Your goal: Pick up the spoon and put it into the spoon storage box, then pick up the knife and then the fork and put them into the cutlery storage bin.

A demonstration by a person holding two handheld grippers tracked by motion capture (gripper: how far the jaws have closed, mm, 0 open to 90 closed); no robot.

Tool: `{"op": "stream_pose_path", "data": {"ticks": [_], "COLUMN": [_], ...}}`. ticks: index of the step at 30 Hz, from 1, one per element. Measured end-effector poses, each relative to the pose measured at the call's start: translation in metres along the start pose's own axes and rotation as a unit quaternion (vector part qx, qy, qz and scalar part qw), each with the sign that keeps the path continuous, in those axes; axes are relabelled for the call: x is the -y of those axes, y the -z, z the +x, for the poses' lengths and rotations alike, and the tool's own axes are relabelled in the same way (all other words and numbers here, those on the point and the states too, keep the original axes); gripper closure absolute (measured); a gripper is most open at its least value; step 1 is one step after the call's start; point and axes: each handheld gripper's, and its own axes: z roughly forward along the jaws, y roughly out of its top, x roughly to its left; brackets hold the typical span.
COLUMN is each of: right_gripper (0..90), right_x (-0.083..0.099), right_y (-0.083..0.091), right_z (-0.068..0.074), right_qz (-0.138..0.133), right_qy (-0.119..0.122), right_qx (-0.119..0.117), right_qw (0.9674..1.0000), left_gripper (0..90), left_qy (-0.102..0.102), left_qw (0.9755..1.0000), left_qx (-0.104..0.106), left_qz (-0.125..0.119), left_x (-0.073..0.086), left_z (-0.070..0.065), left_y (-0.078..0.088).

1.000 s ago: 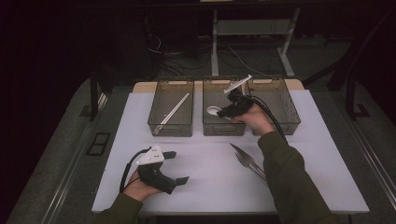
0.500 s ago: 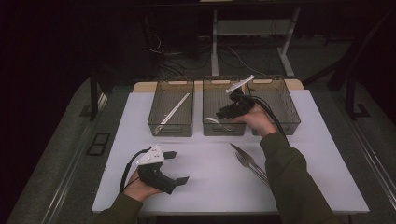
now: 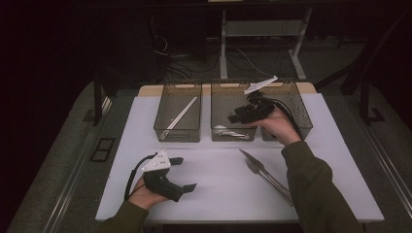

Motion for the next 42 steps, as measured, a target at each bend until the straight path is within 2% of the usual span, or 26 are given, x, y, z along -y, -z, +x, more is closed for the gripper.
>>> {"op": "stream_pose_path", "data": {"ticks": [10,12,16,23,30,42], "right_gripper": [41.6,39.1,39.5,40.0,40.5,41.6], "right_x": [0.016,0.021,0.035,0.062,0.089,0.118], "right_y": [0.030,0.034,0.042,0.050,0.053,0.066], "right_z": [0.015,0.019,0.022,0.026,0.028,0.033], "right_qz": [-0.015,-0.018,-0.021,-0.022,-0.004,0.003], "right_qy": [0.012,0.011,0.005,0.005,-0.002,-0.008], "right_qx": [0.002,0.010,0.017,0.022,0.024,0.038], "right_qw": [0.9998,0.9997,0.9996,0.9995,0.9997,0.9992], "left_gripper": [0.0,0.0,0.0,0.0,0.0,0.0], "left_qy": [0.003,0.003,0.004,0.005,0.002,0.002], "left_qw": [1.0000,1.0000,1.0000,1.0000,1.0000,1.0000], "left_qx": [0.001,0.001,0.001,0.000,0.000,0.000], "left_qz": [0.002,0.003,0.003,0.003,0.002,-0.001], "left_x": [0.001,0.001,0.001,0.001,0.000,0.000], "left_z": [0.002,0.002,0.003,0.002,0.002,0.001], "left_y": [-0.001,-0.001,-0.001,-0.001,-0.001,0.000]}}
